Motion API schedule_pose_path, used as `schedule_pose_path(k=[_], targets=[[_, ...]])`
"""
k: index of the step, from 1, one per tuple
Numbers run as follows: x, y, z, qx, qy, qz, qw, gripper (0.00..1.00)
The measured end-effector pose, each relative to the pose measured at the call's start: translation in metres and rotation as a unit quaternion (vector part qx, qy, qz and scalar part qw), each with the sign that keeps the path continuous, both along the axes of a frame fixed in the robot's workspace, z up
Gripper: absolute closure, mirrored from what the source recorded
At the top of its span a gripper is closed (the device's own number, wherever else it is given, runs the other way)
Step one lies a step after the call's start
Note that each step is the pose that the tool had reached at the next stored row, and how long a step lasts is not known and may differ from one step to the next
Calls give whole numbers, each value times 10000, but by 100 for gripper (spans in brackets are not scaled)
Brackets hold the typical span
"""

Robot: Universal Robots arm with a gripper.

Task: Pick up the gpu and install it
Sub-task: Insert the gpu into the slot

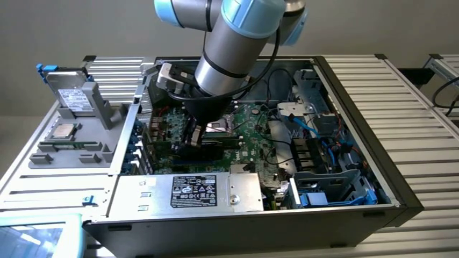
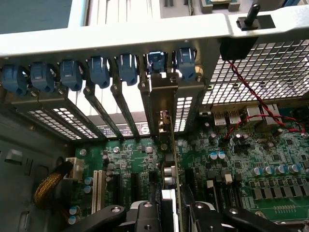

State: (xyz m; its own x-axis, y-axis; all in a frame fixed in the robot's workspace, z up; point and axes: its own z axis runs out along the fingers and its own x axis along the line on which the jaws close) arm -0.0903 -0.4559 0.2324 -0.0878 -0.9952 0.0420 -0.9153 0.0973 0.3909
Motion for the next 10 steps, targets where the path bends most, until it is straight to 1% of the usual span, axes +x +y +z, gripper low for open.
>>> schedule_pose_path(k=[7, 9, 10], targets=[[-1, 0, 25, 3, 3, -1, 10000, 72], [0, 2, 51, 11, -2, 0, 10000, 72], [0, 2, 63, 6, 2, 0, 10000, 72]])
